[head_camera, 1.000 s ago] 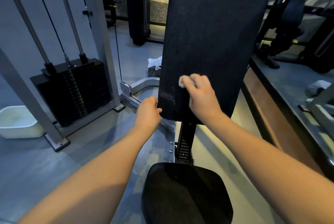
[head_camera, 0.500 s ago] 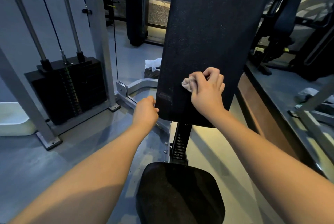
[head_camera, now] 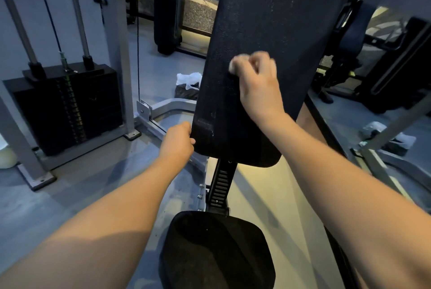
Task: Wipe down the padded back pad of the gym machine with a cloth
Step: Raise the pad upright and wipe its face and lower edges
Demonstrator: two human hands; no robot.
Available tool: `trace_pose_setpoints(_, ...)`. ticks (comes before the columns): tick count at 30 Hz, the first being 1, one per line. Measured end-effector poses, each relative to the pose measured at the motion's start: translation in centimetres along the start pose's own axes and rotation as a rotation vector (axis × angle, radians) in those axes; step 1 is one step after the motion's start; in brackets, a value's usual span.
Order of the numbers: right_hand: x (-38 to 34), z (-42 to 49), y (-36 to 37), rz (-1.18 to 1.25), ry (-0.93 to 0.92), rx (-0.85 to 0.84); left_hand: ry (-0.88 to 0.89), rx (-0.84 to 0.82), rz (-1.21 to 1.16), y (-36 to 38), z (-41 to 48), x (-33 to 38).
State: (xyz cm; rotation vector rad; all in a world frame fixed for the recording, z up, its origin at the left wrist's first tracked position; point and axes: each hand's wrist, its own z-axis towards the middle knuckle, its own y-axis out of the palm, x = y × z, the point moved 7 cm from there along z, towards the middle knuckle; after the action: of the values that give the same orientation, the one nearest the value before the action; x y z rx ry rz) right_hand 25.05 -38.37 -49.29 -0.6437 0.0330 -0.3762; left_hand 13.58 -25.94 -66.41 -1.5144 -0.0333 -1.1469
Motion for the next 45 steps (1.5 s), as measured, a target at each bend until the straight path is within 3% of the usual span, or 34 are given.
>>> trace_pose_setpoints(4, 0.4, 3.9, 1.3, -0.032, 0.096, 0.042, 0.016, -0.031, -0.013, 0.3, 0.1, -0.2)
trace_pose_setpoints(10, -0.1, 5.1, 0.8, -0.035, -0.046, 0.081, 0.039, -0.023, 0.001, 0.5, 0.3, -0.5)
trace_pose_setpoints(16, -0.9, 6.9, 2.6, -0.042, 0.043, 0.177, 0.056, -0.030, -0.002, 0.9, 0.4, -0.7)
trace_pose_setpoints(27, -4.3, 1.4, 5.5, -0.042, -0.055, -0.068, 0.094, -0.036, -0.117, 0.7, 0.0, -1.4)
trace_pose_setpoints(36, -7.0, -12.6, 8.0, 0.070, -0.314, -0.409, -0.010, 0.000, -0.280, 0.9, -0.7, -2.5)
trace_pose_setpoints(38, -6.3, -10.2, 6.3, 0.106, -0.292, -0.363, -0.028, -0.025, -0.302, 1.1, -0.7, -2.6)
trace_pose_setpoints(42, -3.8, 0.0, 2.7, 0.075, -0.098, -0.050, -0.053, -0.046, -0.395, 1.7, -0.4, -3.1)
trace_pose_setpoints(45, -3.2, 1.7, 3.9, 0.040, 0.004, -0.005, -0.064, -0.030, -0.383, 1.7, -0.4, -3.1)
